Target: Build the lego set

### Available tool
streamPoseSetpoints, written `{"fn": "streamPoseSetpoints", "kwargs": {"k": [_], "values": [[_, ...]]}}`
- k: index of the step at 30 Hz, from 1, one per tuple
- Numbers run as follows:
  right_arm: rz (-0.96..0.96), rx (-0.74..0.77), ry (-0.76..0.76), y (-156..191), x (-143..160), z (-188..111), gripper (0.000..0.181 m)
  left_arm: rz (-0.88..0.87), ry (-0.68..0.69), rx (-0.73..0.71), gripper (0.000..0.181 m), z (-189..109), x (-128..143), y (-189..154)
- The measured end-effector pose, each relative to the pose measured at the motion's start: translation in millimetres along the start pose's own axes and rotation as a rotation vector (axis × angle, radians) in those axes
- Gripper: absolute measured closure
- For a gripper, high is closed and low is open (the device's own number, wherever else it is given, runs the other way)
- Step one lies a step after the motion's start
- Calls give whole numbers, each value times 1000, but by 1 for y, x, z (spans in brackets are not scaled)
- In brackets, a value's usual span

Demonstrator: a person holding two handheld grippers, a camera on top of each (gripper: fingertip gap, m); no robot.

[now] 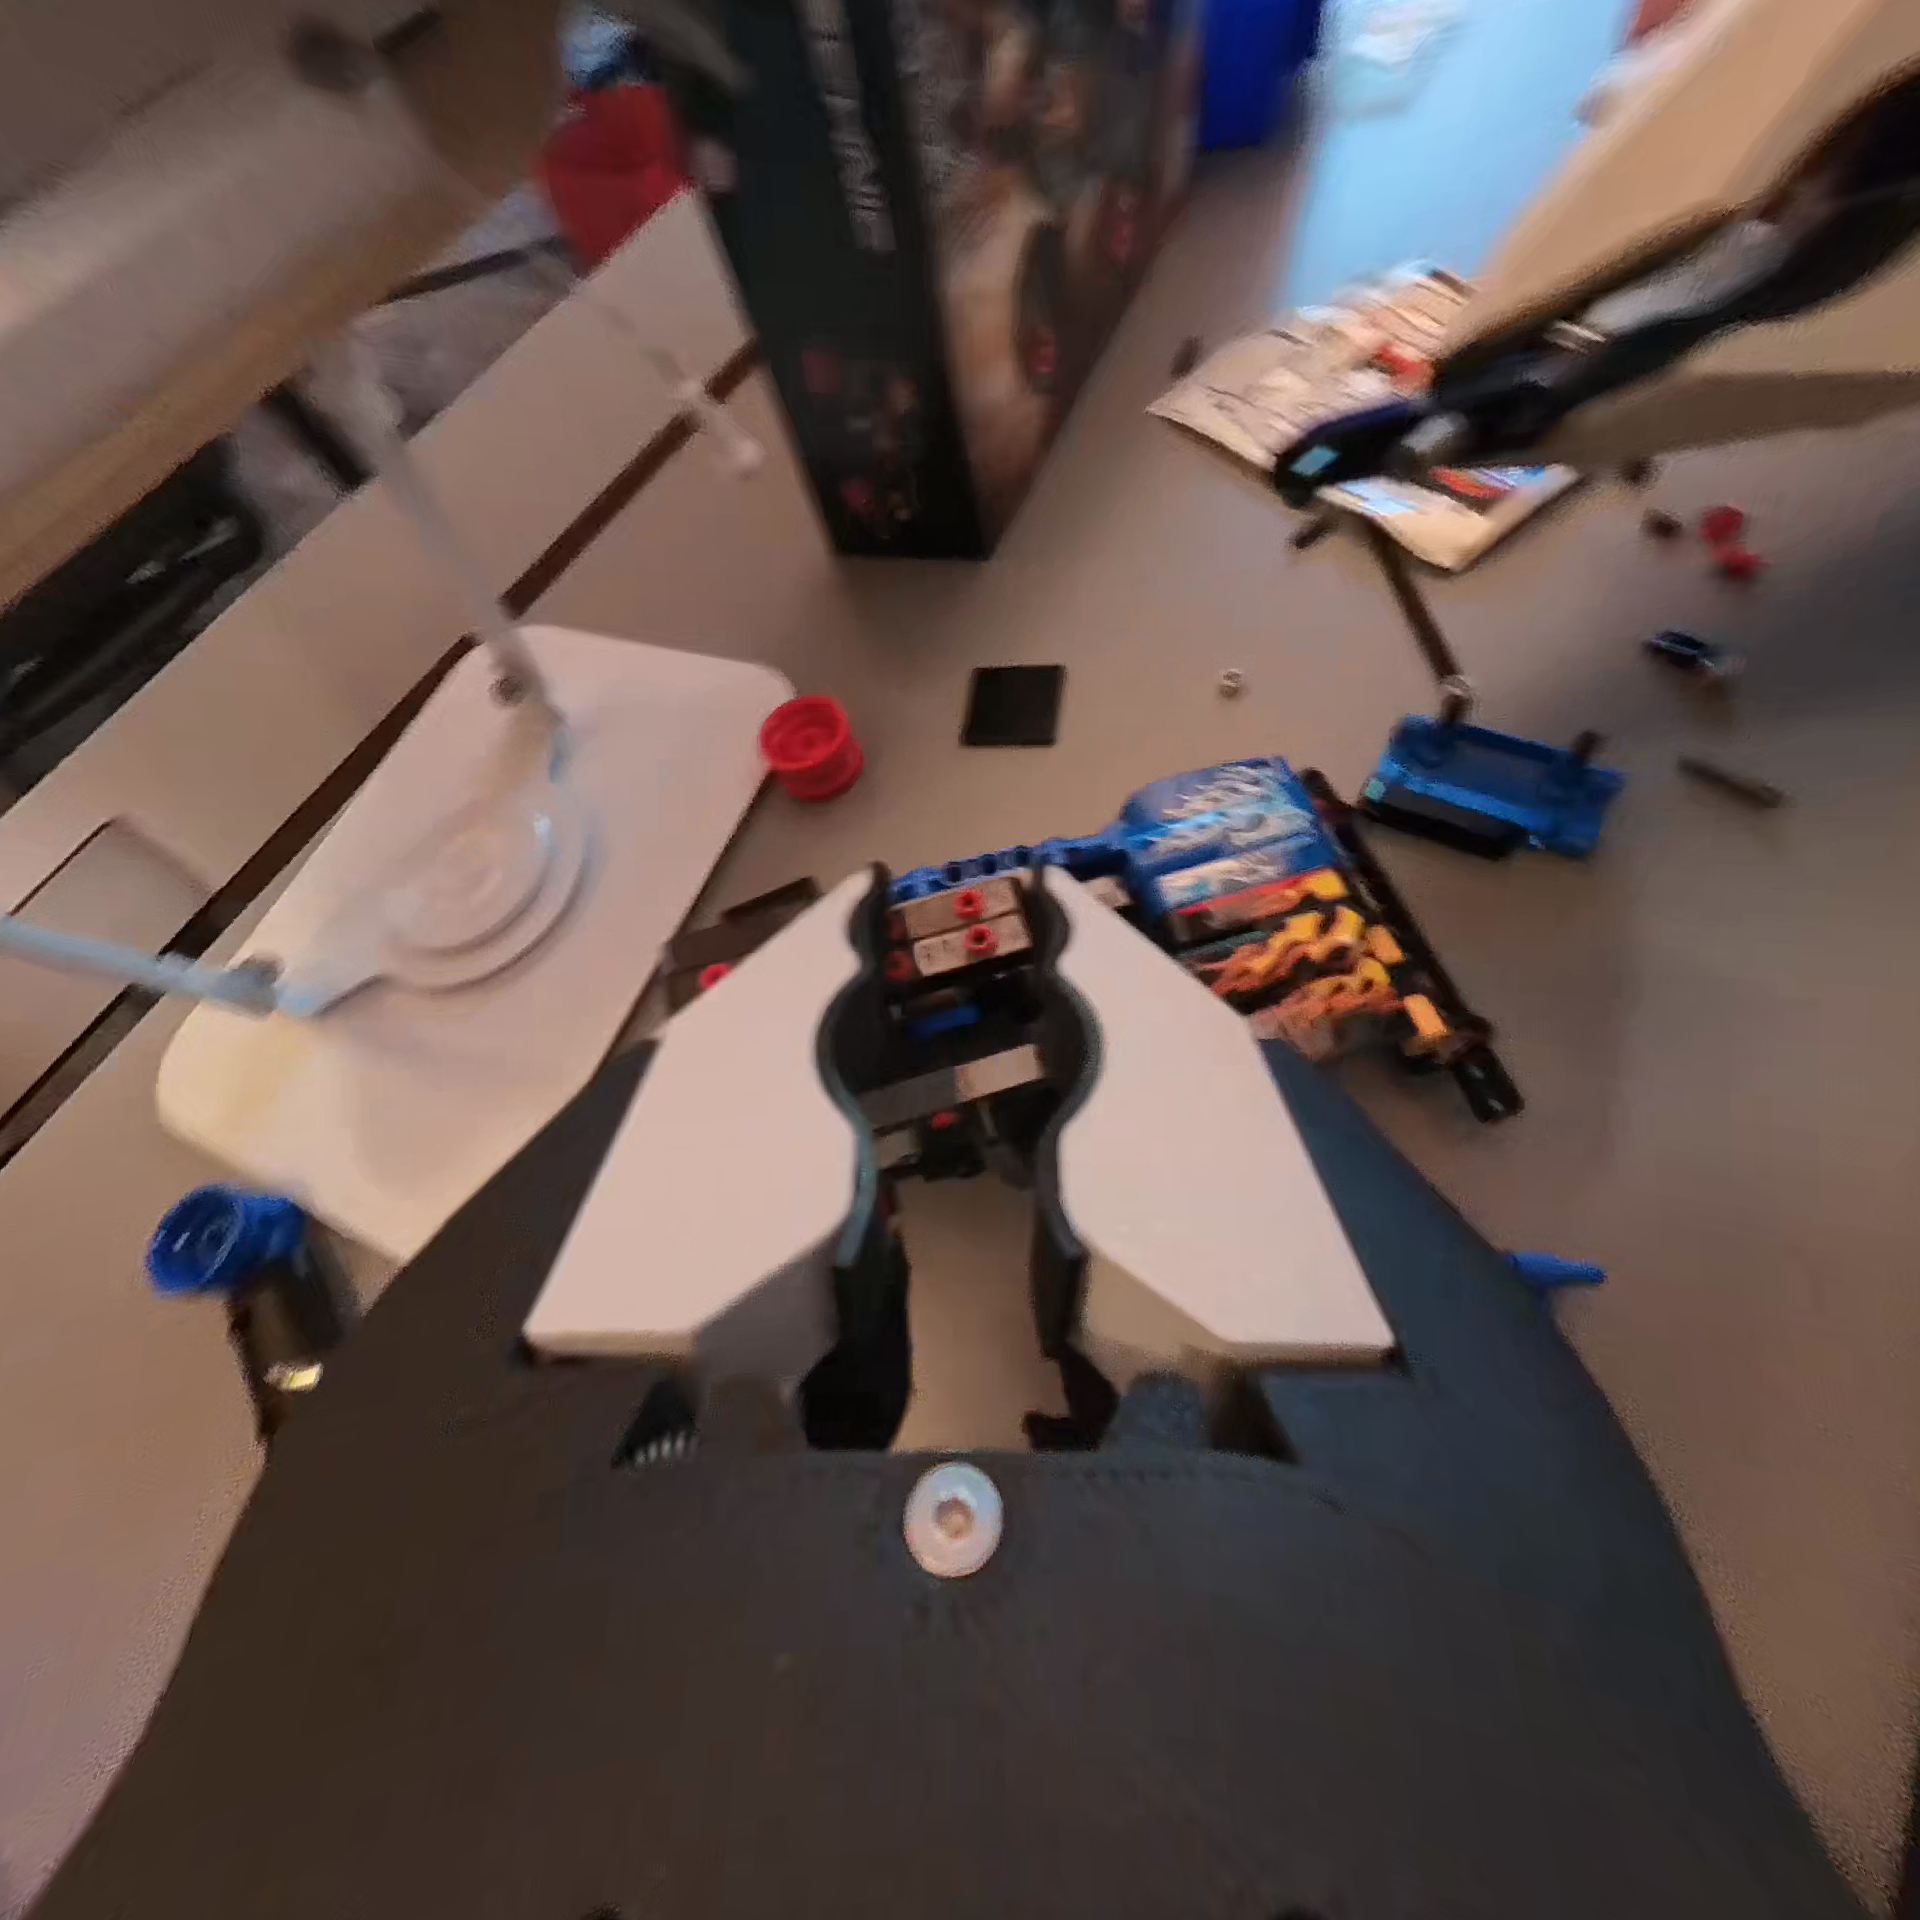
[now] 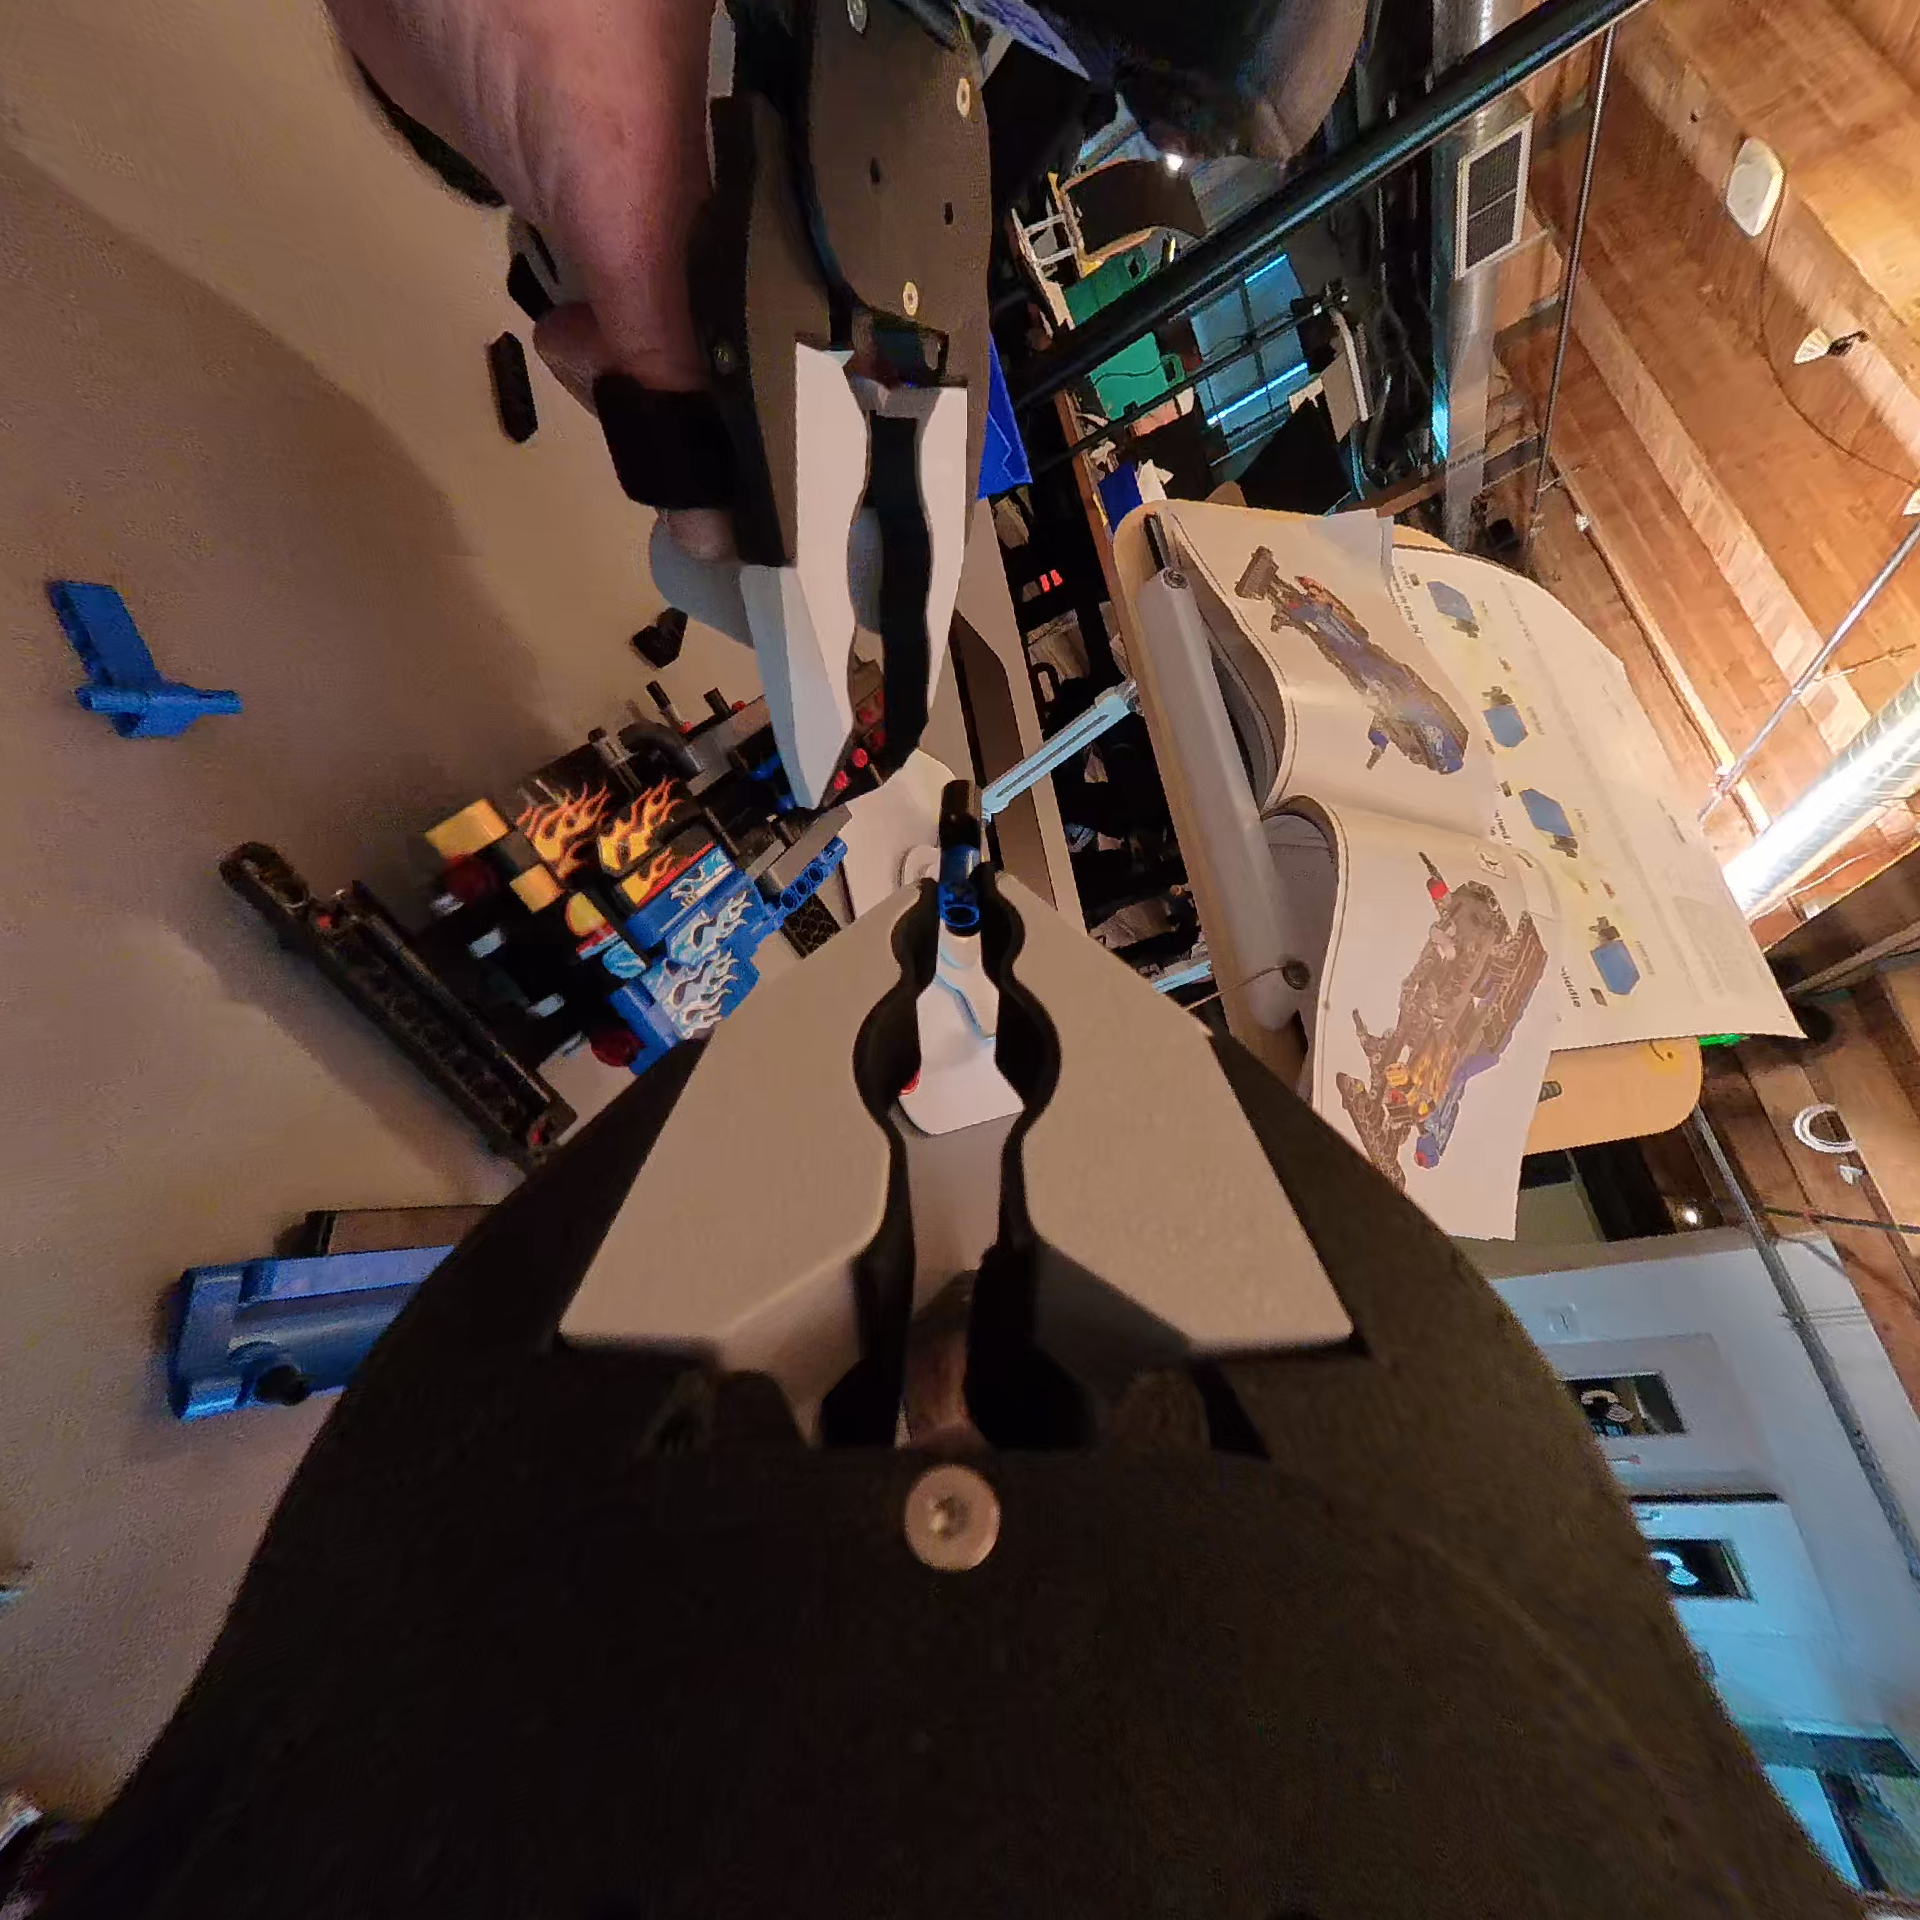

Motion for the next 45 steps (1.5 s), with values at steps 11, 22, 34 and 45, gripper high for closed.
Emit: {"fn": "streamPoseSetpoints", "kwargs": {"k": [11, 22, 34, 45], "values": [[22, -66, 12, 5, 17, 5, 175, -93, 215, -123, 79, 10, 9, 24], [84, -90, -20, 3, 22, 3, 175, -104, 141, 85, 99, 16, 15, 26], [-5, -171, -63, 16, 5, 12, 176, 155, 91, 426, 98, 14, 5, 12], [-125, -68, -91, 10, -16, 9, 176, 98, -182, 529, 130, -23, -27, -21]]}}
Point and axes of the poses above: each gripper's, where its closed fingertips meet, z out along the fingers, x out of its underside, y = z × x across the jaws, the point moved 10 cm from there along -z, back along the fingers, and after that the axes turned 8 degrees about -x, right-handed, at the moved point
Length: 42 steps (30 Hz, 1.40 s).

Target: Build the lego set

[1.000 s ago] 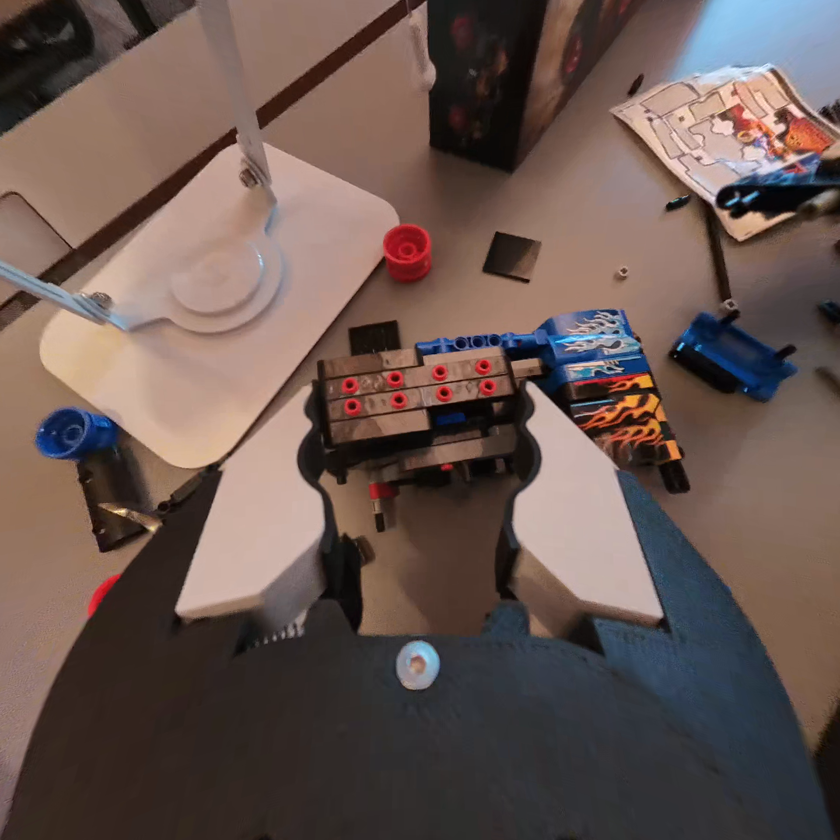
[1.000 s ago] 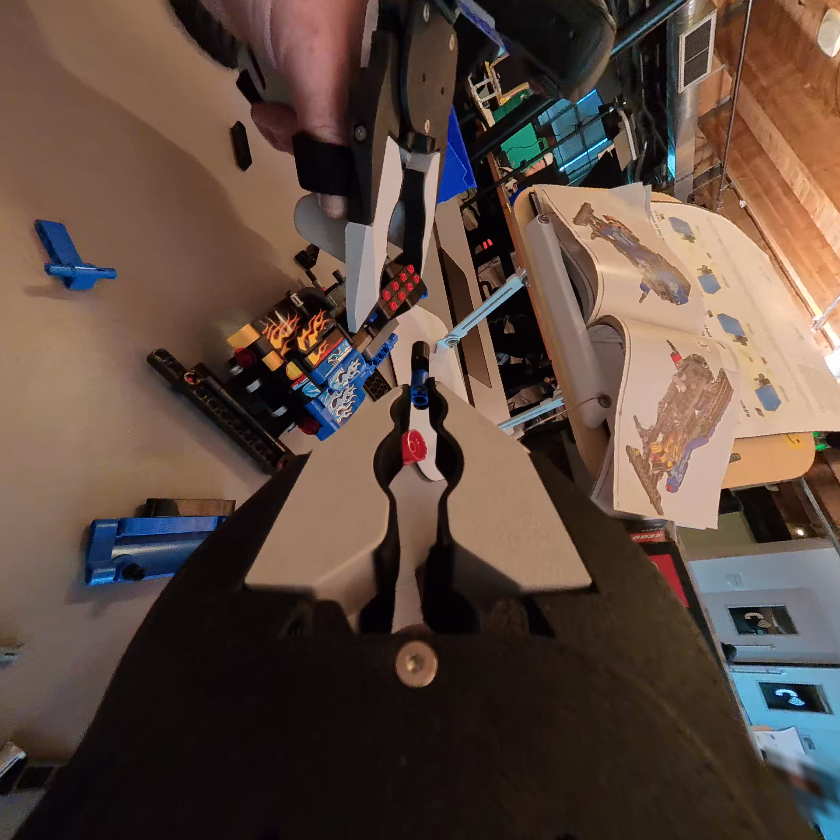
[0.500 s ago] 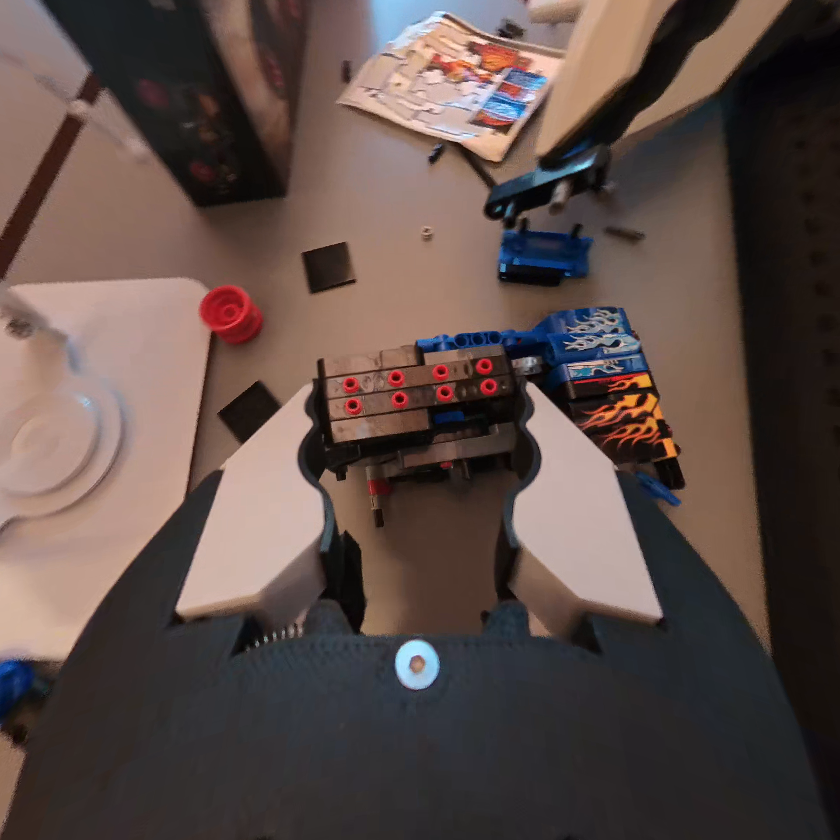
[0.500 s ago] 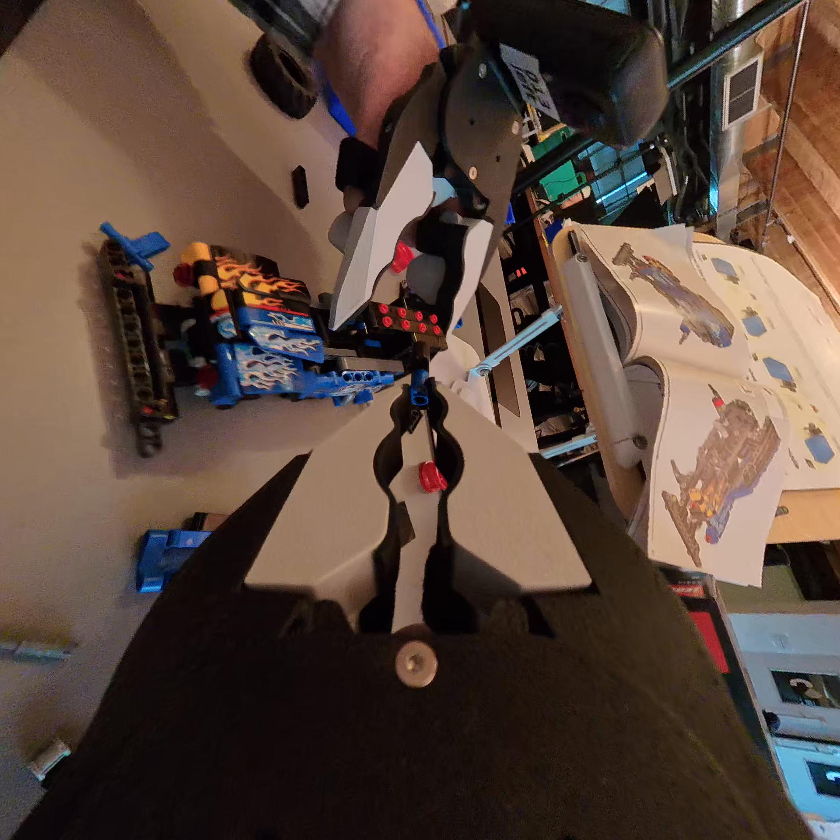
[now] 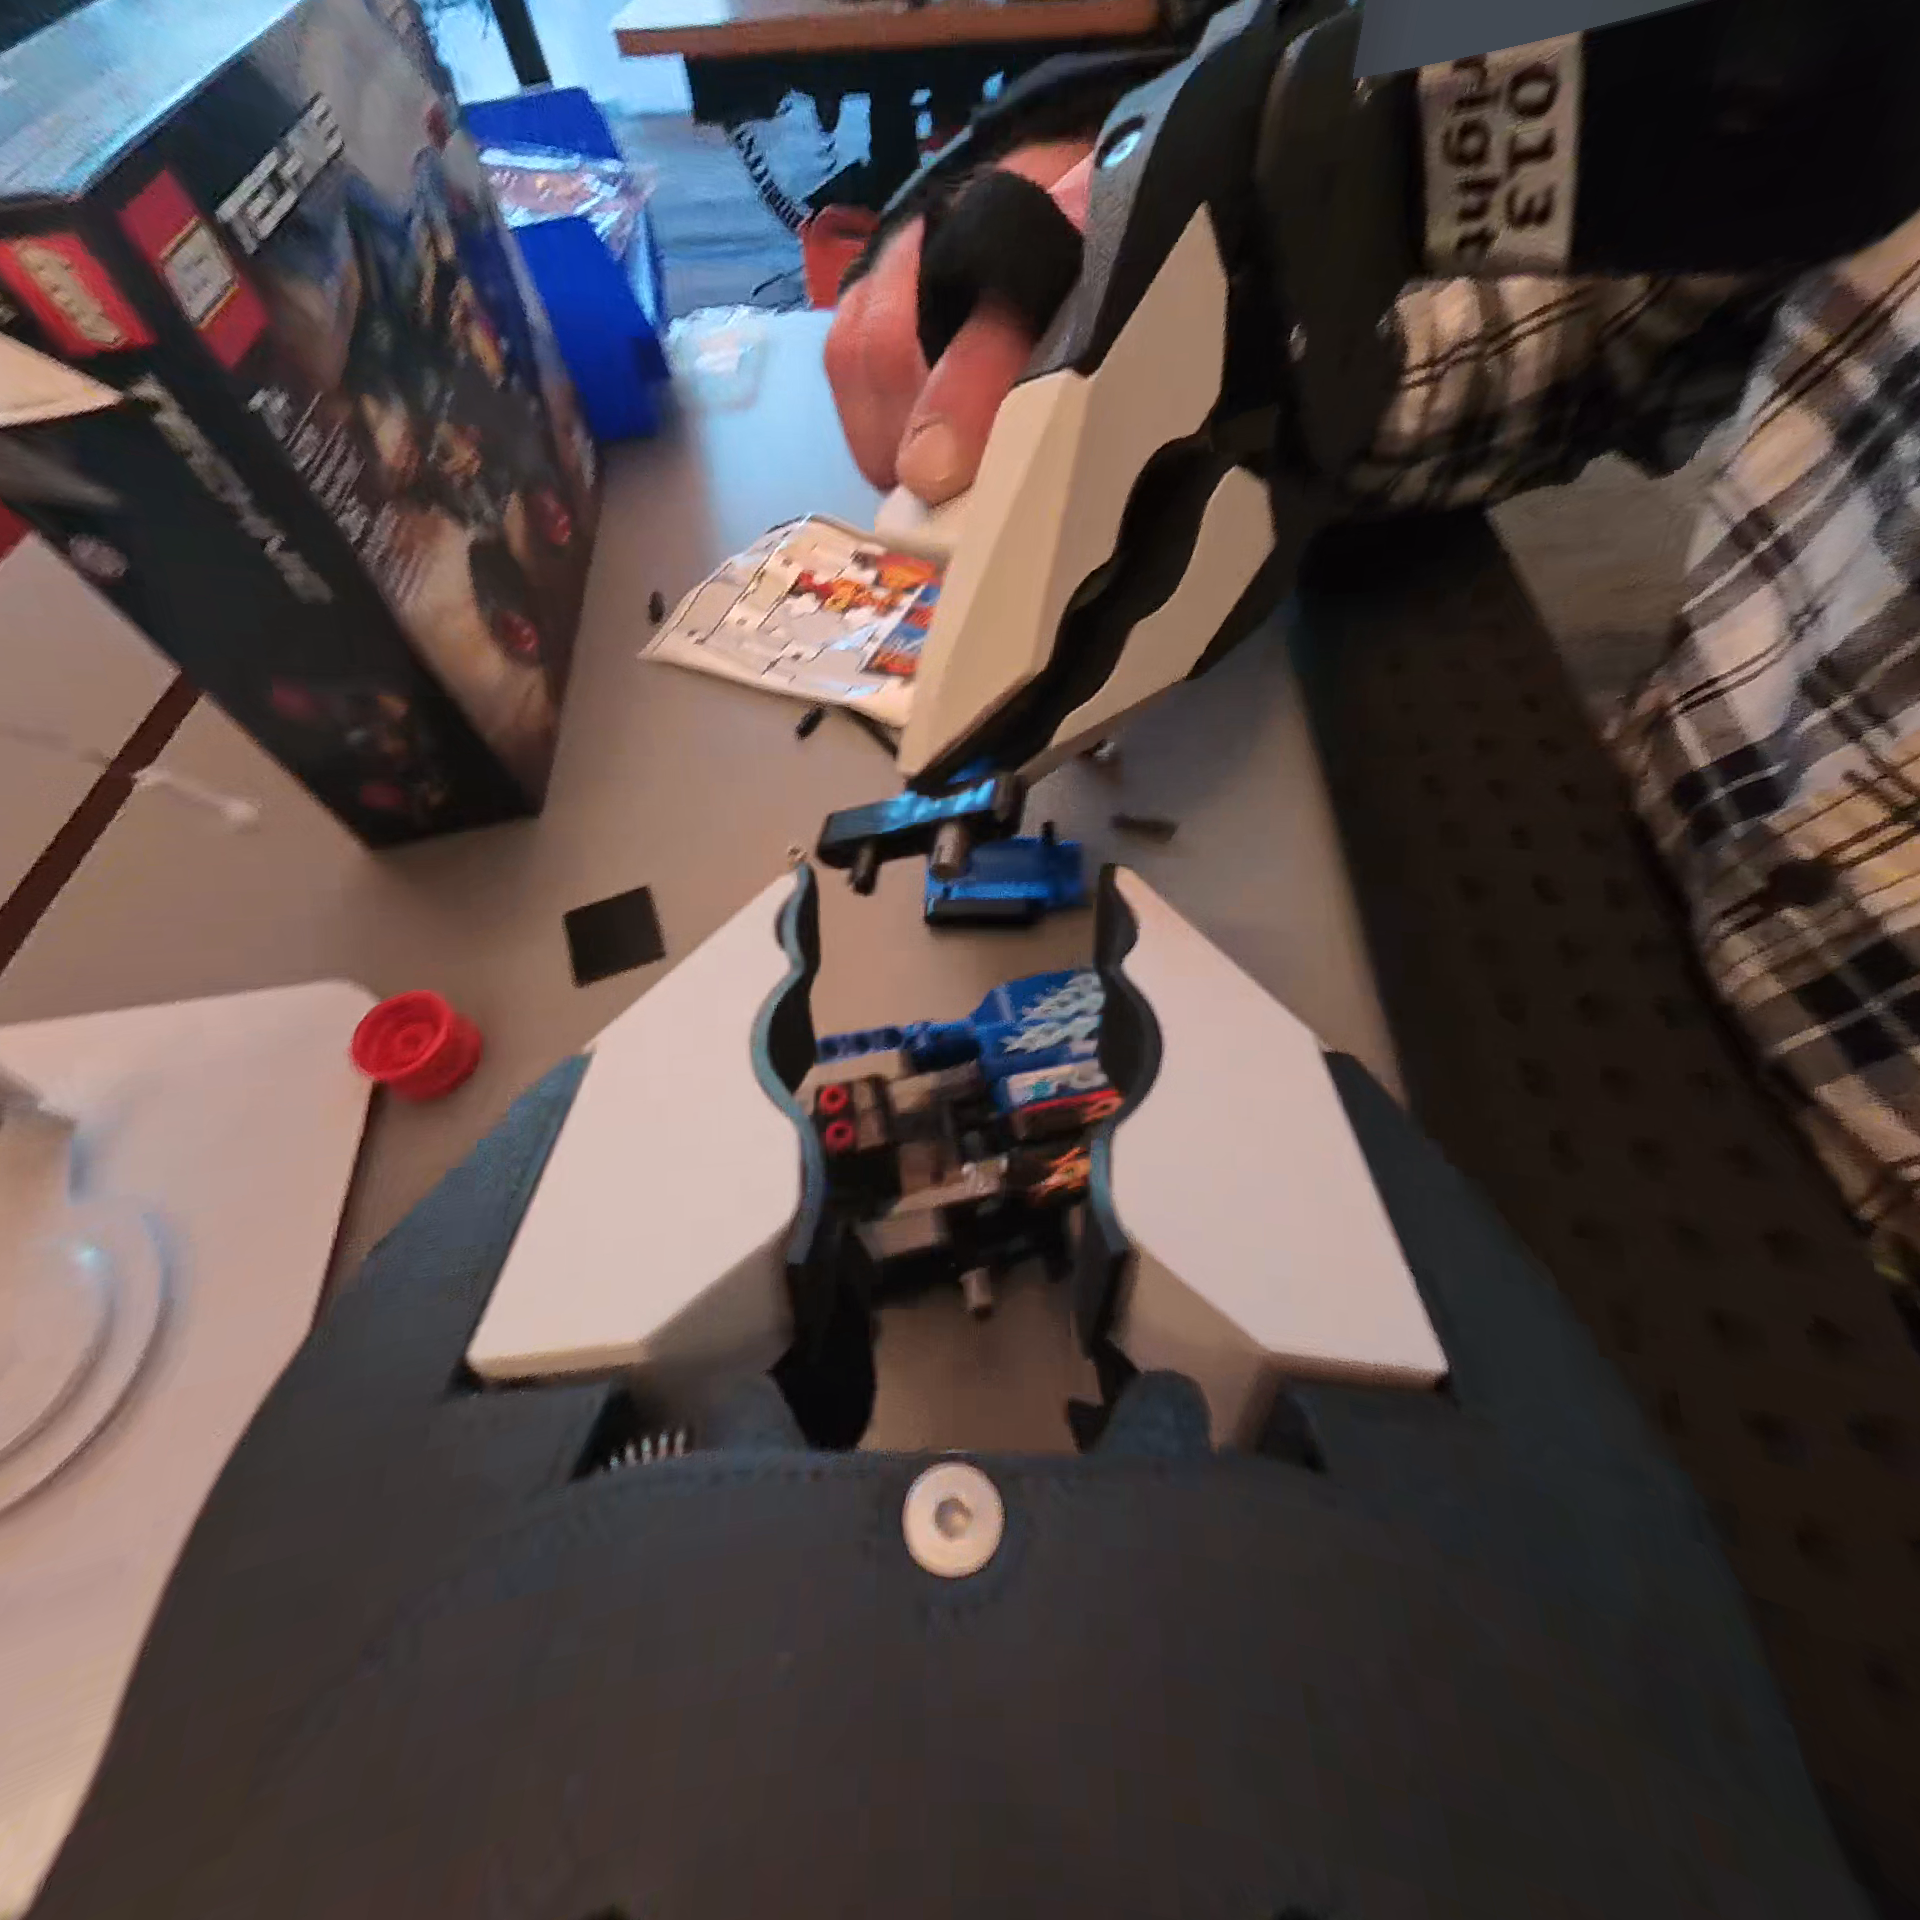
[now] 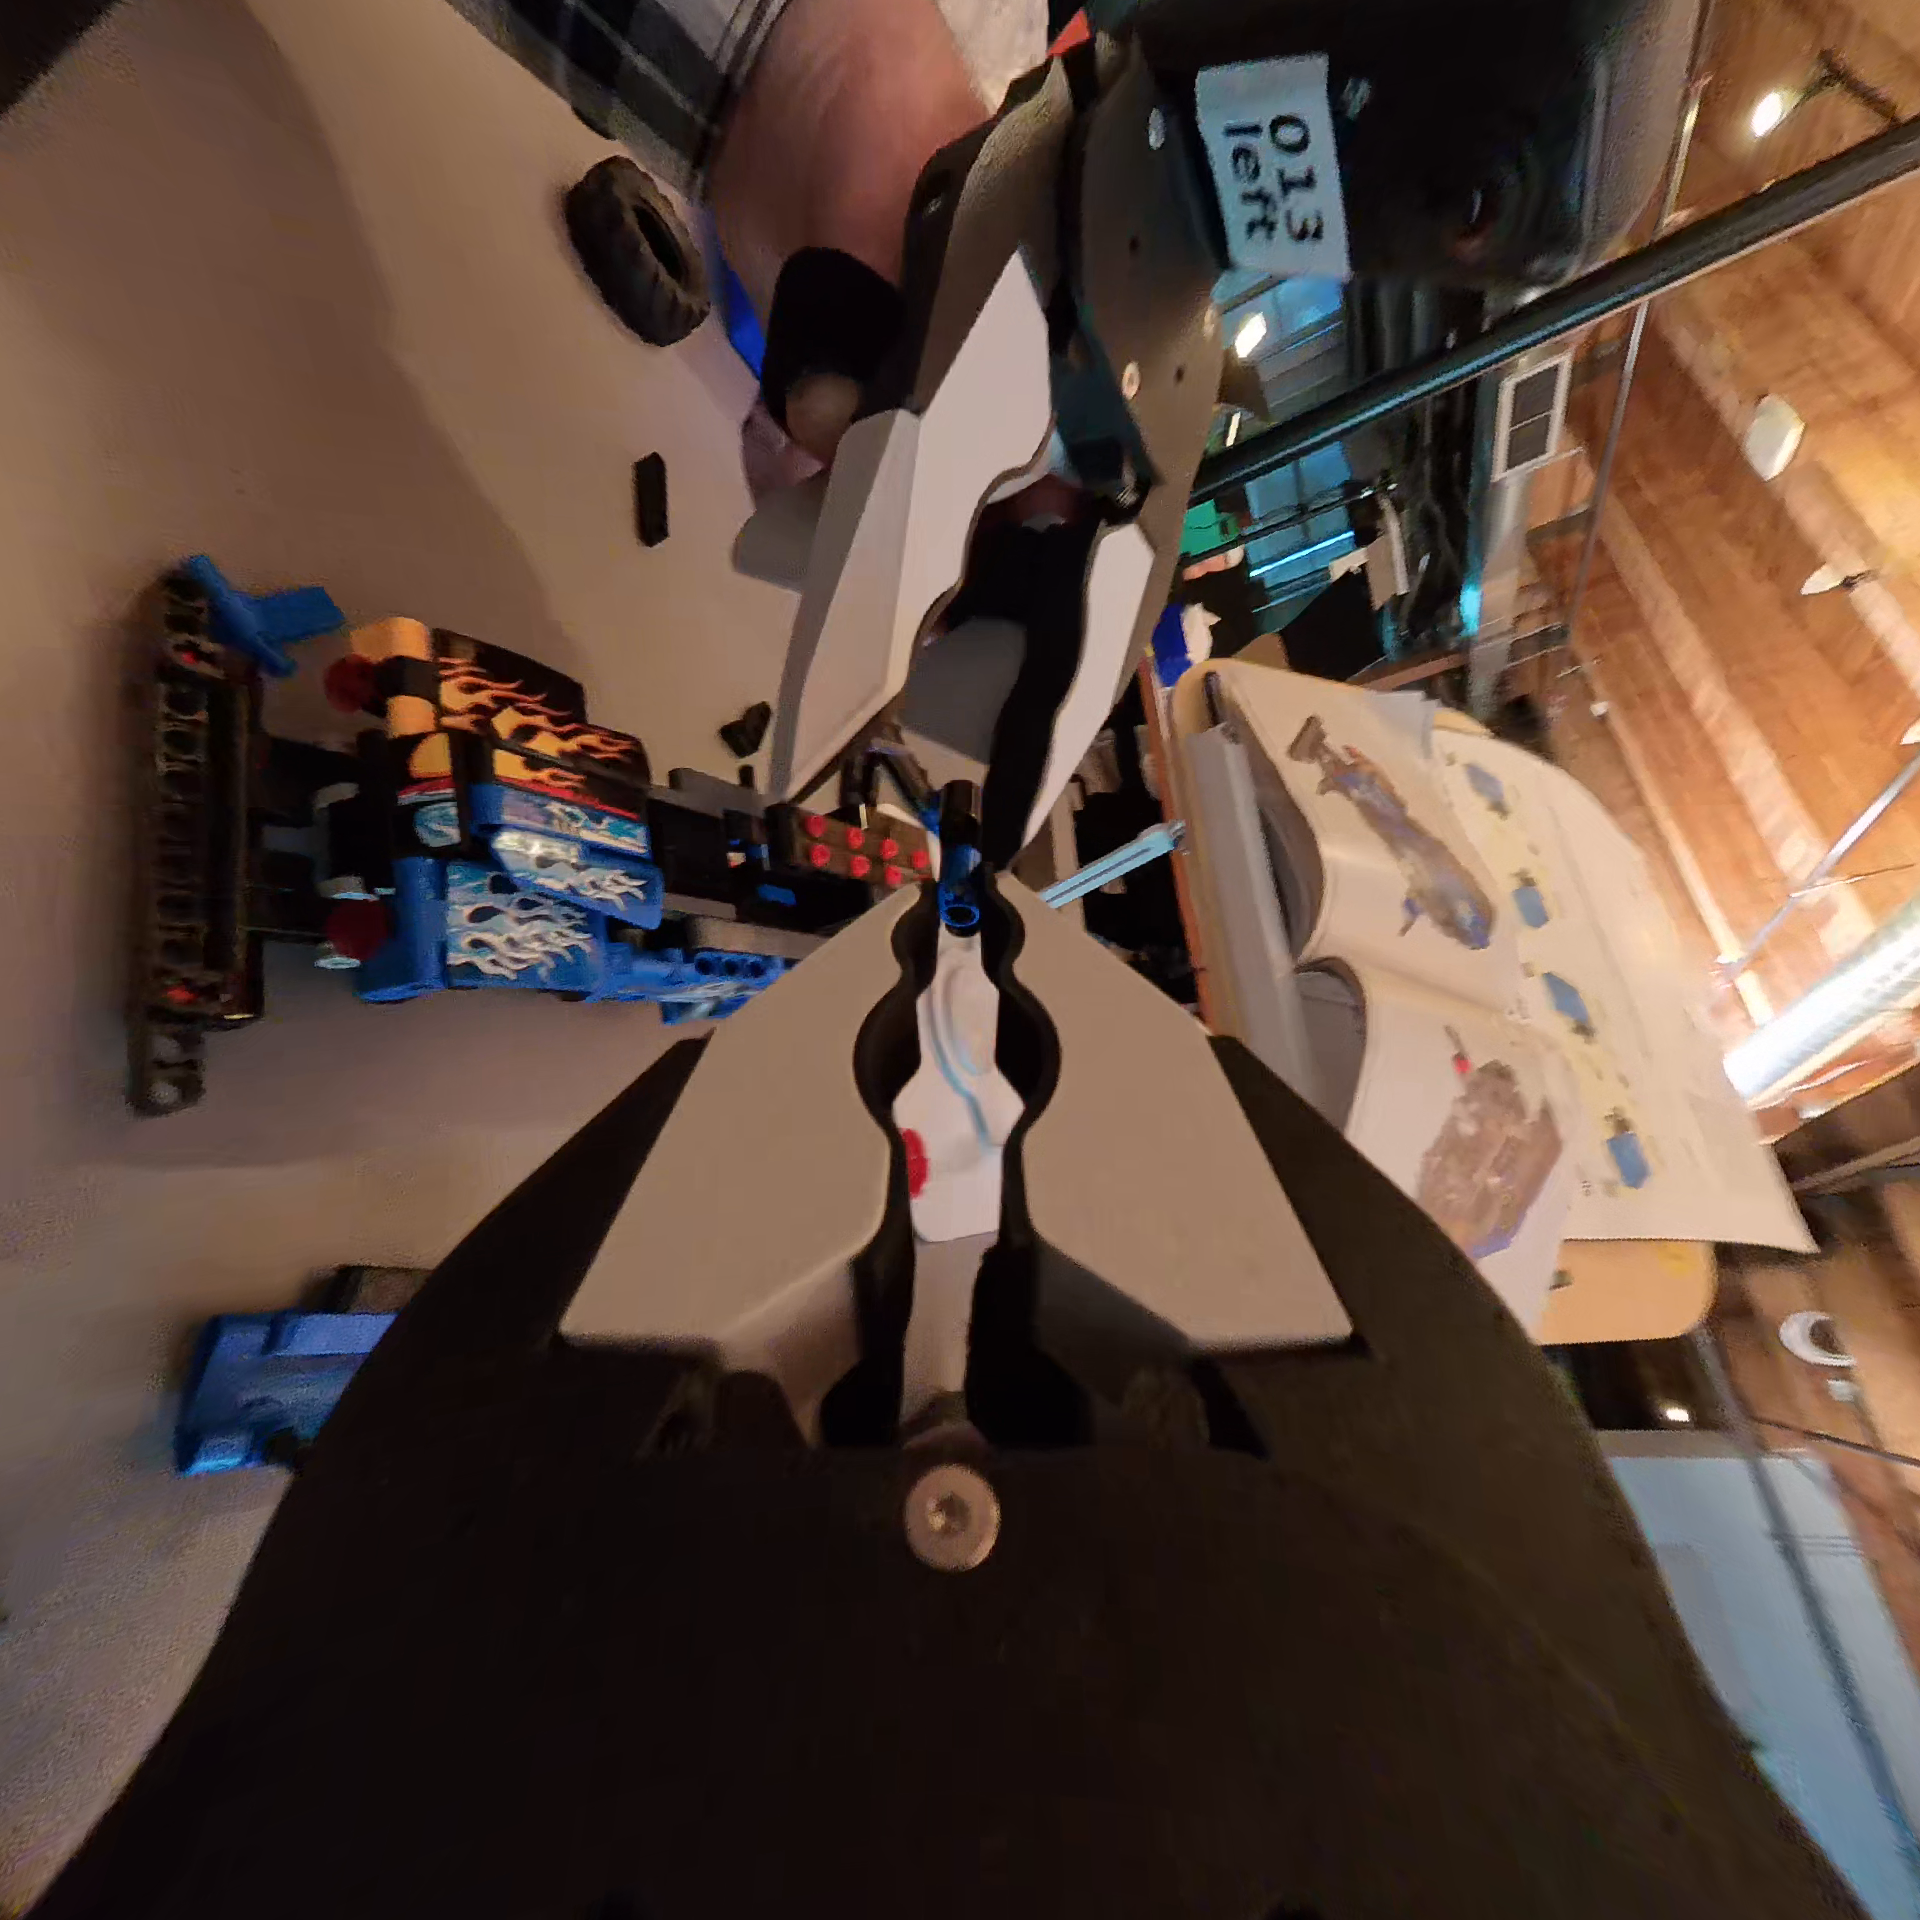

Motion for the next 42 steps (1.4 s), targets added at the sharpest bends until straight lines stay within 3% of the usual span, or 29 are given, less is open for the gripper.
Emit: {"fn": "streamPoseSetpoints", "kwargs": {"k": [6, 9, 12, 16, 20, 25, 42], "values": [[-83, 47, 2, -6, -17, 1, 176, -81, -141, 25, 149, 0, -1, 4], [-66, 51, -3, -9, -17, 2, 176, -81, -155, 7, 151, -2, -1, 6], [-42, 62, -12, -14, -17, 1, 175, -92, -176, -20, 167, -5, 0, 10], [-31, 81, -15, -18, -21, 0, 175, -131, -213, 2, 167, -8, -2, 12], [15, 86, -32, -21, -19, 0, 176, -221, -242, 87, 149, -8, -2, 13], [25, 72, -22, -23, -17, 3, 176, -188, -210, -14, 165, -6, -1, 17], [176, 82, -66, -42, -20, 10, 176, -85, -275, -204, 181, -22, -4, 22]]}}
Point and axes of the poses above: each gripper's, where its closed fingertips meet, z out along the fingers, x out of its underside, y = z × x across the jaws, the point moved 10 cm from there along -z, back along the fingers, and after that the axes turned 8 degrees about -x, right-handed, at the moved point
